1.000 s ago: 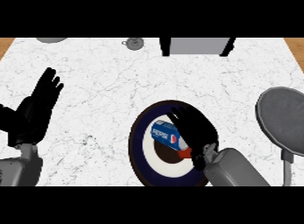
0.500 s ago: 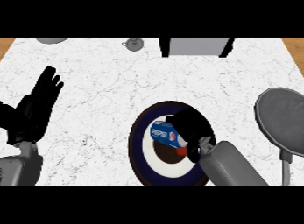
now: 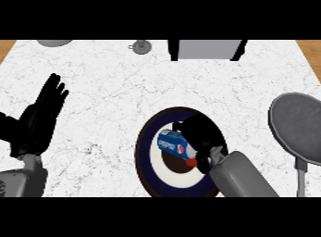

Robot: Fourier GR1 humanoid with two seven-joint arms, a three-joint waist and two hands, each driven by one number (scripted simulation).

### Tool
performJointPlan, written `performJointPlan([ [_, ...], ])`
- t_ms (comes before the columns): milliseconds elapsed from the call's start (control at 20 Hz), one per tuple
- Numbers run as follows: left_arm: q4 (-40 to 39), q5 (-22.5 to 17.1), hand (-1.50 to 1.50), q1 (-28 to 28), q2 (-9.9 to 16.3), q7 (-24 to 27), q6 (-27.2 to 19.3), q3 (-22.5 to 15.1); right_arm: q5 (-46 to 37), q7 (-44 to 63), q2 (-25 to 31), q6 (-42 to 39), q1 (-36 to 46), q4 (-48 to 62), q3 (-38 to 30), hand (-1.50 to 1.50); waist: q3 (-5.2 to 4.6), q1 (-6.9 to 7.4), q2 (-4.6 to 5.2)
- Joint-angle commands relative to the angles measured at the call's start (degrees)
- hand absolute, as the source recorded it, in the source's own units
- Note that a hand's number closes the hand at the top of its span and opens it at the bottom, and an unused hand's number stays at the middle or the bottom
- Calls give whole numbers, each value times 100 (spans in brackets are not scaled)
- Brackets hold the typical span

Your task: Pick the bell pepper from the plate and place it in the pan

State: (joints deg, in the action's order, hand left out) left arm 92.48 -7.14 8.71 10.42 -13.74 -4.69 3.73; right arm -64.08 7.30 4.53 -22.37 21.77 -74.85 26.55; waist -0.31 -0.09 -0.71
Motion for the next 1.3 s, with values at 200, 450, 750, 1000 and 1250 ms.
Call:
performJointPlan([
  [200,-37,-16,0,54,36,-46,-16,134,-148,1781,-440,614,-40,-170,-986,150,29,-28,45],
  [450,-311,47,0,254,9,71,-48,145,-674,3982,-449,1271,378,-223,-1322,150,19,-58,60],
  [750,-73,65,0,9,84,47,34,124,-2032,5319,-452,731,1078,-1241,-605,150,20,-24,8],
  [1000,-379,3,0,83,57,223,169,177,-1964,5779,-449,-248,1815,-1807,-755,150,26,8,52],
  [1250,-12,-132,0,-71,126,-3,240,256,-1923,5204,-70,-302,1770,-2267,-1710,150,29,-7,49],
])
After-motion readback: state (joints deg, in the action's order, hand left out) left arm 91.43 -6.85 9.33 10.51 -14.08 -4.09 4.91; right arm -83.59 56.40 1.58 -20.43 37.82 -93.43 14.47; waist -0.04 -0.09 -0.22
